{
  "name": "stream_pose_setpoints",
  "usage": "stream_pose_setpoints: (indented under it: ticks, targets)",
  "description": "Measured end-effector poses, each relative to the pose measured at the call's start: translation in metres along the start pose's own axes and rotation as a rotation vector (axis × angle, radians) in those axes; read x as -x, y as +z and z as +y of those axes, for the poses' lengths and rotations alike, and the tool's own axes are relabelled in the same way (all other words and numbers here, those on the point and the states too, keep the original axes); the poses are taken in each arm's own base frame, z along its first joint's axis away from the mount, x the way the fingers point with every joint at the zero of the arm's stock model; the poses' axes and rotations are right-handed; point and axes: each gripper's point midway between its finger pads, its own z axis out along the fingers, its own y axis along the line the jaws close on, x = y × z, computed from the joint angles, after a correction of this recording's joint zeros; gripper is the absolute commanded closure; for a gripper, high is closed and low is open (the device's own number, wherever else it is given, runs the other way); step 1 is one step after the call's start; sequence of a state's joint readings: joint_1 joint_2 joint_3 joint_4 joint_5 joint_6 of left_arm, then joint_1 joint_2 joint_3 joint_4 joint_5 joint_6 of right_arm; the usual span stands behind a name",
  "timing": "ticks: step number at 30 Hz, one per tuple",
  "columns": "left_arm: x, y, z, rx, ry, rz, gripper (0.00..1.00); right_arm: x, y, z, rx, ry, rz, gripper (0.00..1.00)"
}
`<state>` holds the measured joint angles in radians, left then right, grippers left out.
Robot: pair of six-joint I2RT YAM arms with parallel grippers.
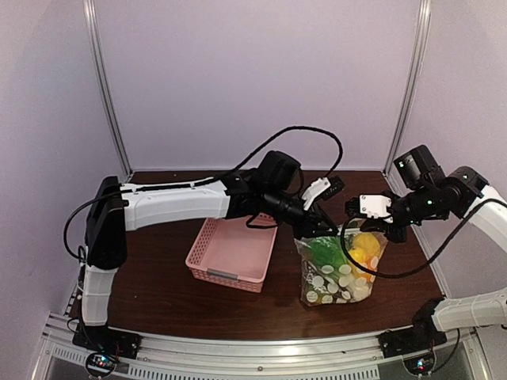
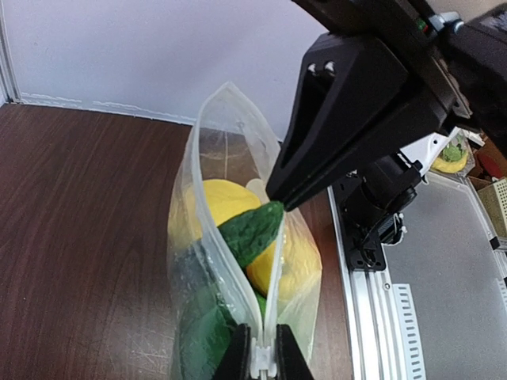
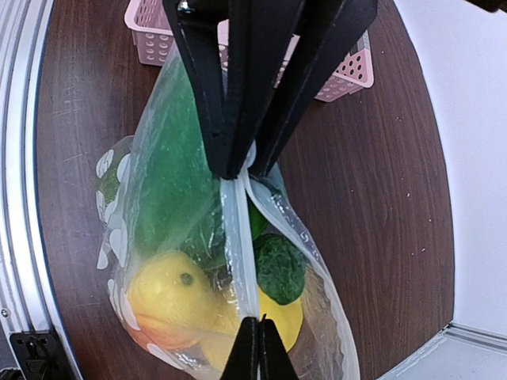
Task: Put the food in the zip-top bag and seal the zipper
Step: Unzip the zipper of the food storage bag.
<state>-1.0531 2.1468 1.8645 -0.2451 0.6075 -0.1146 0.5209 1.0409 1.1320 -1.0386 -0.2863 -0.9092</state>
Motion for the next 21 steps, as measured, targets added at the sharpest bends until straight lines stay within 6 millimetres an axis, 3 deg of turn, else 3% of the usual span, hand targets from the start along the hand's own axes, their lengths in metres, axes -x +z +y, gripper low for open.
stream_pose_setpoints:
  ticks: [14, 17, 21]
  targets:
    - [-0.007, -0.023, 0.0, 0.056, -0.003, -0.004, 0.94, -0.001, -0.002, -0.008, -0.026, 0.02, -0.011, 1.0]
    - [-0.009, -0.026, 0.002, 0.063, -0.007, -0.004, 0.87, 0.0, -0.003, -0.008, -0.026, 0.021, -0.017, 1.0]
    - [-0.012, -0.029, 0.005, 0.066, -0.022, -0.001, 0.7, 0.0, -0.004, -0.007, -0.018, 0.041, -0.028, 1.0]
